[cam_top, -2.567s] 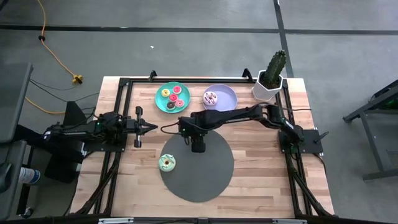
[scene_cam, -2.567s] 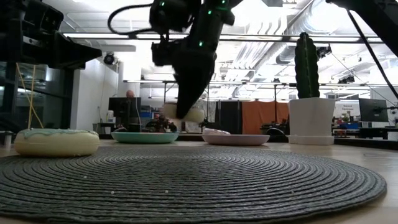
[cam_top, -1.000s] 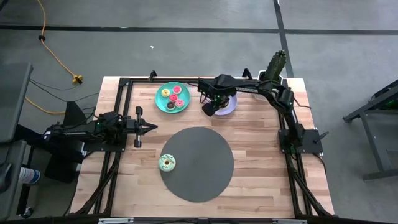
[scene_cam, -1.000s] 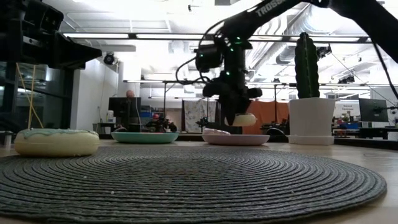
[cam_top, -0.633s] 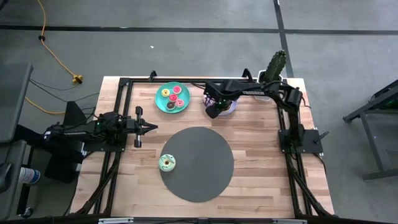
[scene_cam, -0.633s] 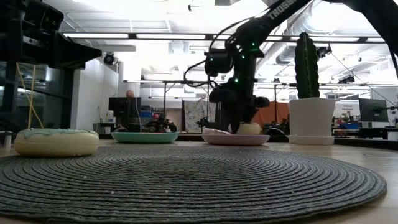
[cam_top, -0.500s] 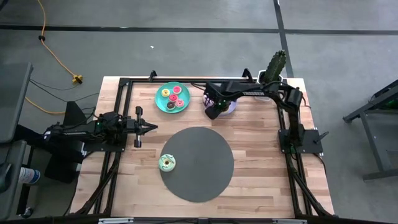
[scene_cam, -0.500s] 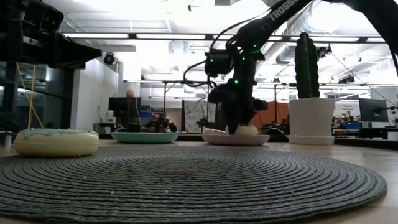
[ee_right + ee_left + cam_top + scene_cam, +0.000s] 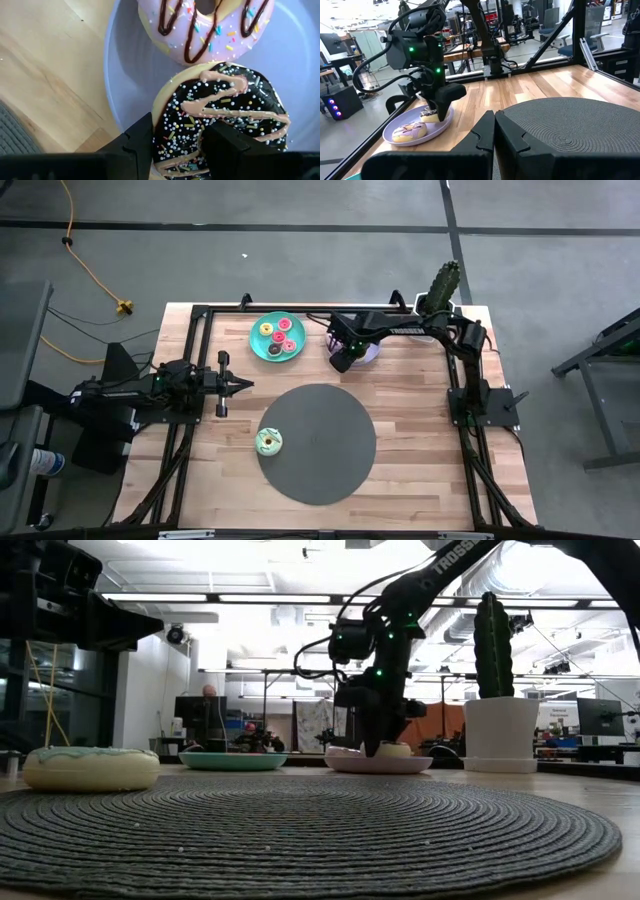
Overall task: Pick & Place donuts
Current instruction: Put the large black donut on the purple plate, then put the large green donut on the purple plate
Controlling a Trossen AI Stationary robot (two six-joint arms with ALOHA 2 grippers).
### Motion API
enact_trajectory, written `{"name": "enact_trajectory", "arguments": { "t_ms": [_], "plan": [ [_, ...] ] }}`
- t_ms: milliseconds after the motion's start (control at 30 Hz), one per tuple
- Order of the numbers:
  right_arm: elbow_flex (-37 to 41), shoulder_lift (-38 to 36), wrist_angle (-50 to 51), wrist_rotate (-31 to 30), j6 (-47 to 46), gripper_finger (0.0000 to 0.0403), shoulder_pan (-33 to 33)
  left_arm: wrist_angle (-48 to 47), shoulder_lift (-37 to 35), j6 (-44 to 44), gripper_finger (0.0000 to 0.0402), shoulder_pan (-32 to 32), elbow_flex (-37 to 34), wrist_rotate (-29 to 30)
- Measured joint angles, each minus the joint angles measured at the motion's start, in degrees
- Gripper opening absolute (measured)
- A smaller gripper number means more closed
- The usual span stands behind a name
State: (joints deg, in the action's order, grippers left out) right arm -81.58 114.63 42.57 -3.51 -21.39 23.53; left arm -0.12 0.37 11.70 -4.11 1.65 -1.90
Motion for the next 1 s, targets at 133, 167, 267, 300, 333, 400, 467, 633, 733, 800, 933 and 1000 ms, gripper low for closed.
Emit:
{"name": "enact_trajectory", "arguments": {
  "t_ms": [133,167,267,300,333,400,467,633,733,800,933,1000],
  "plan": [
    [-0.02,0.0,-0.01,-0.33,-0.06,0.0177,0.06,0.0,-0.01,0.0,0.0,-0.01,0.0,0.01],
    [-0.02,0.0,-0.01,-0.53,-0.05,0.0188,0.07,0.0,-0.01,0.0,0.0,0.0,0.01,0.0],
    [-0.04,0.0,-0.01,-0.52,-0.1,0.022,0.09,0.0,-0.01,0.0,0.0,0.01,0.0,-0.01],
    [-0.07,0.0,-0.02,-0.53,-0.11,0.0229,0.07,0.0,0.01,0.0,0.0,0.01,0.0,0.01],
    [-0.07,0.0,-0.01,-0.53,-0.13,0.0237,0.07,0.0,-0.01,0.0,0.0,0.01,0.02,0.01],
    [-0.09,0.0,-0.03,-0.52,-0.16,0.025,0.07,0.0,0.0,0.0,0.0,-0.01,0.0,0.01],
    [-0.1,-0.13,-0.01,-0.52,-0.17,0.0259,0.09,0.0,0.0,0.0,0.0,0.0,0.0,0.01],
    [-0.13,-2.09,0.0,-0.73,-0.54,0.0266,0.06,0.0,0.01,0.0,0.0,0.01,0.0,0.01],
    [-0.13,-3.04,0.66,-0.85,-0.55,0.0266,0.07,0.0,0.01,-0.02,0.0,0.01,0.0,0.01],
    [-0.13,-3.52,1.18,-1.06,-0.5,0.0266,0.07,0.02,-0.01,0.0,0.0,-0.01,0.0,-0.01],
    [-0.13,-4.88,2.11,-1.57,-0.59,0.0267,0.07,0.0,0.0,0.0,0.0,0.0,0.01,0.0],
    [-0.11,-6.24,2.31,-2.09,-0.61,0.0267,0.05,0.02,0.0,0.0,0.0,0.0,0.0,0.01]
  ]
}}
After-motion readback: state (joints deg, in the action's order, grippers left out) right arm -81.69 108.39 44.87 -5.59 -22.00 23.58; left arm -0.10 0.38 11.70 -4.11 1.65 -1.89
